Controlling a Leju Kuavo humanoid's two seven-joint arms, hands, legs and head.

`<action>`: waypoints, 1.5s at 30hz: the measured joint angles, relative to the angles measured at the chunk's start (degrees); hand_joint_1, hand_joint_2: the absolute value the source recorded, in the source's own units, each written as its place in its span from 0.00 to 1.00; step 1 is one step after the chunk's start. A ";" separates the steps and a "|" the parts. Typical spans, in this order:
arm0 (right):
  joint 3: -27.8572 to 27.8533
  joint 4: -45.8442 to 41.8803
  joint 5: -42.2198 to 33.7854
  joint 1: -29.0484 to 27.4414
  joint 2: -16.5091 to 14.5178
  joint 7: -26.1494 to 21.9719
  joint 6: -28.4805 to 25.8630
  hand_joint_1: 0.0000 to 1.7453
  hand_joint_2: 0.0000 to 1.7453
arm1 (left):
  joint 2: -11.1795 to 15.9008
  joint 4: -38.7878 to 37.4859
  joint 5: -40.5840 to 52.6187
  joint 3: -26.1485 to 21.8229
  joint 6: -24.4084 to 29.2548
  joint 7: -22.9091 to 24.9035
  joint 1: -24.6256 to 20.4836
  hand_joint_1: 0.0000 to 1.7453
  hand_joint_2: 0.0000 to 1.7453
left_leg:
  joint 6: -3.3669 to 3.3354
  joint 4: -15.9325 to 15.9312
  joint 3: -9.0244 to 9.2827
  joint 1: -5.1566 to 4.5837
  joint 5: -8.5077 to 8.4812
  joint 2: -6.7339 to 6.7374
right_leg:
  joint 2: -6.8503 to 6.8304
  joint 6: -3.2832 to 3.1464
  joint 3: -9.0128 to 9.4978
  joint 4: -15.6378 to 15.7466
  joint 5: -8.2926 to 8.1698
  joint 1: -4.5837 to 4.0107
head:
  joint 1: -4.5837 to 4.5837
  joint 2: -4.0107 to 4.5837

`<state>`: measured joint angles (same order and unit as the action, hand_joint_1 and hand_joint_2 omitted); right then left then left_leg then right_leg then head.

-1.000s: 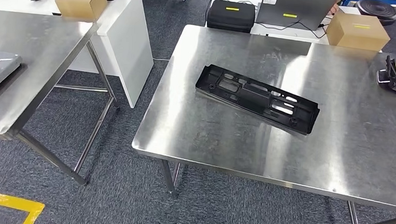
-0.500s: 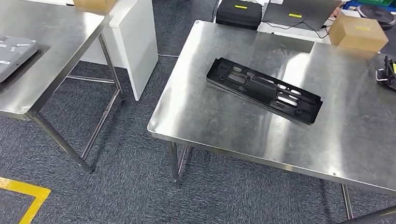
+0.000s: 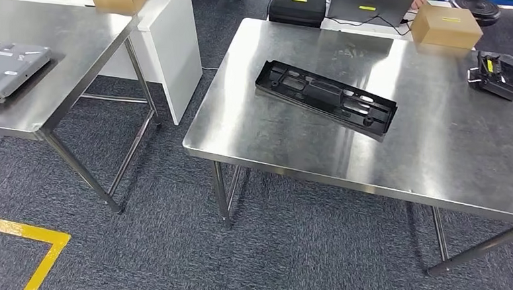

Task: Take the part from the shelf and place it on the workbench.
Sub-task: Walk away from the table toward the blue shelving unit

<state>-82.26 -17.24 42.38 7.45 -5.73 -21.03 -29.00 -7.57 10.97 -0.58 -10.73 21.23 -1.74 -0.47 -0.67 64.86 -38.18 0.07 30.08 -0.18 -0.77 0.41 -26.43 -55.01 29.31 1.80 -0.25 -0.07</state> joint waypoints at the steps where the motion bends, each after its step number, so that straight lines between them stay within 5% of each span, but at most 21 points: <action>1: 0.05 0.00 -0.11 -0.02 -0.05 0.11 0.00 0.00 0.00 | -0.01 0.00 0.07 0.09 -0.20 -0.03 0.00 0.00 0.00 | 0.32 3.61 -0.58 0.25 2.42 0.01 | -0.13 -0.19 -0.86 -0.07 -0.68 -0.15 | -0.06 0.00; 2: 0.07 0.00 -0.20 -0.04 -0.11 0.19 0.00 0.00 0.00 | -0.01 0.01 0.21 0.18 -0.33 -0.06 0.00 0.00 0.00 | 0.56 6.39 -0.69 0.45 3.36 0.01 | -0.22 -0.16 -1.71 -0.22 -1.33 -0.26 | -0.06 0.00; 4: 0.10 0.00 -0.28 -0.03 -0.21 0.26 0.00 0.00 0.00 | -0.01 0.02 0.57 0.38 -0.45 -0.08 -0.01 0.00 0.00 | 0.78 7.27 1.31 0.78 1.55 0.01 | -0.33 0.15 -3.48 -0.85 -2.47 -0.34 | -0.07 0.00; 6: 0.14 0.00 -0.30 0.01 -0.34 0.39 0.00 0.00 0.00 | -0.01 0.05 0.86 0.52 -0.53 -0.07 -0.12 0.00 0.00 | 0.53 0.75 6.75 0.98 -0.68 -0.01 | -0.32 0.62 -5.17 -1.61 -3.47 -0.28 | -0.08 -0.01; 9: 0.40 0.00 -0.19 0.09 -0.57 0.78 0.06 0.00 0.00 | 0.01 0.20 0.99 0.67 -0.55 0.03 -0.34 0.00 0.00 | -0.39 -8.61 12.26 0.43 0.65 -0.09 | -0.33 1.70 -6.45 -1.82 -5.04 -0.17 | -0.02 -0.02; 12: 0.78 0.00 0.13 0.04 -0.68 1.25 0.20 0.00 0.00 | -0.07 0.26 1.04 0.68 -0.43 0.28 -0.44 0.00 0.00 | -1.71 -9.94 11.36 0.00 -0.91 0.15 | -0.25 2.68 -7.15 -1.61 -5.86 -0.12 | -0.10 -0.01; 14: 0.97 0.01 0.33 -0.12 -0.70 1.62 0.25 0.00 0.00 | -0.24 0.29 1.04 0.68 -0.28 0.54 -0.52 0.00 0.00 | -2.76 -10.81 10.18 0.17 -2.88 0.43 | -0.03 2.05 -8.63 -4.66 -2.50 -0.29 | 0.10 -0.01; 16: 1.10 0.01 0.51 -0.19 -0.62 1.89 0.29 0.00 0.00 | -0.48 0.31 1.04 0.69 -0.22 0.69 -0.47 0.00 0.00 | -3.17 -10.88 8.35 0.10 -4.44 0.59 | 0.20 1.20 -10.56 -11.53 3.16 -0.24 | 0.40 -0.01; 17: 1.13 0.00 0.61 -0.22 -0.54 1.97 0.30 0.00 0.00 | -0.57 0.31 1.04 0.69 -0.21 0.73 -0.43 0.00 0.00 | -3.09 -10.83 7.33 0.08 -5.17 0.65 | 0.28 1.36 -11.16 -14.98 4.80 -0.19 | 0.51 -0.01; 19: 1.17 0.00 0.74 -0.24 -0.35 2.07 0.31 0.00 0.00 | -0.79 0.31 1.04 0.69 -0.20 0.78 -0.39 0.00 0.00 | -2.72 -10.59 5.45 0.12 -6.65 0.76 | 0.33 2.76 -10.09 -17.98 4.23 -0.05 | 0.56 -0.01; 22: 1.38 -0.03 0.79 -0.18 -0.33 2.14 0.40 0.00 0.00 | -0.91 0.33 1.05 0.69 -0.22 1.17 -0.39 0.00 0.00 | -1.65 -9.31 2.53 0.12 -8.37 0.79 | 0.43 4.71 -1.87 -8.69 1.14 0.49 | 0.78 -0.02; 24: 1.60 -0.08 0.85 -0.18 -0.55 2.22 0.48 0.00 0.00 | -0.82 0.36 1.08 0.68 -0.29 1.67 -0.36 0.00 0.00 | -1.03 -8.05 1.13 -0.23 -9.12 0.74 | 0.67 4.21 2.37 -1.78 2.39 0.52 | 0.94 -0.02; 26: 1.84 -0.10 0.96 -0.37 -0.72 2.38 0.59 0.00 0.00 | -0.65 0.37 1.15 0.68 -0.42 2.08 -0.27 0.00 0.00 | -0.65 -7.49 0.49 -0.18 -9.81 0.71 | 0.76 3.41 2.43 -0.72 3.35 0.53 | 0.84 -0.02; 28: 2.14 -0.11 1.10 -0.53 -0.77 2.57 0.73 0.00 0.00 | -0.51 0.35 1.20 0.69 -0.56 2.33 -0.17 0.00 0.00 | -0.07 -6.50 -0.09 0.26 -8.32 0.68 | 0.55 2.53 1.44 -1.43 2.89 0.62 | 0.62 -0.02; 32: 2.49 -0.11 1.27 -0.57 -0.74 2.67 0.81 0.00 0.00 | -0.49 0.35 1.22 0.68 -0.68 2.51 -0.14 0.00 0.00 | 0.58 4.77 -2.50 0.52 1.58 0.67 | 0.08 0.57 -0.80 -1.72 1.10 -0.29 | 0.14 -0.02; 33: 2.51 -0.11 1.28 -0.58 -0.74 2.67 0.81 0.00 0.00 | -0.49 0.35 1.22 0.68 -0.69 2.52 -0.14 0.00 0.00 | 0.37 7.63 -2.60 0.47 2.52 0.66 | -0.02 0.32 -1.42 -1.79 0.61 -0.68 | 0.10 -0.02; 35: 2.51 -0.11 1.28 -0.55 -0.74 2.77 0.82 0.00 0.00 | -0.50 0.35 1.31 0.67 -0.82 2.52 -0.14 0.00 0.00 | -0.76 7.39 -0.09 0.16 0.90 0.62 | -0.10 0.04 -2.45 -1.89 -0.32 -1.54 | 0.08 -0.02; 38: 2.53 -0.02 1.09 -0.52 -1.09 3.20 0.80 0.00 0.00 | -0.13 0.37 1.91 0.68 -1.41 2.54 -0.28 0.00 0.00 | -4.53 -2.84 7.54 -1.01 -1.24 0.18 | -0.11 -0.17 -3.41 -1.90 -1.40 -2.03 | 0.24 -0.02; 40: 2.53 0.03 0.82 -0.43 -1.54 3.36 0.62 0.00 0.00 | 0.24 0.39 2.30 0.71 -1.80 2.58 -0.35 0.00 0.00 | -6.07 -6.86 9.76 -1.73 -0.65 0.10 | -0.27 0.29 -3.85 -1.90 -1.99 -1.64 | 0.60 -0.02; 43: 2.53 -0.06 0.28 -0.21 -1.81 3.53 0.19 0.00 0.00 | 0.41 0.39 2.92 0.75 -2.44 2.82 -0.35 0.00 0.00 | -6.36 -9.55 10.40 -2.42 -2.06 0.24 | -0.32 1.31 -4.33 -1.66 -2.92 -1.17 | 0.08 -0.02; 45: 2.53 -0.14 -0.04 -0.17 -1.96 3.63 -0.05 0.00 0.00 | 0.46 0.40 3.09 0.75 -2.82 2.99 -0.52 0.00 0.00 | -6.63 -11.80 10.37 -1.91 -3.92 0.49 | 0.01 1.12 -5.52 -3.34 -1.31 -1.44 | -0.22 -0.02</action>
<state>-79.73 -17.39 42.34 7.28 -7.69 -17.40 -29.05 -7.11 11.37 2.50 -9.97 18.41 1.26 -0.98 -7.30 53.07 -27.81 -1.83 26.16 0.31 -0.75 1.54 -31.95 -58.35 28.00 0.36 -0.47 -0.09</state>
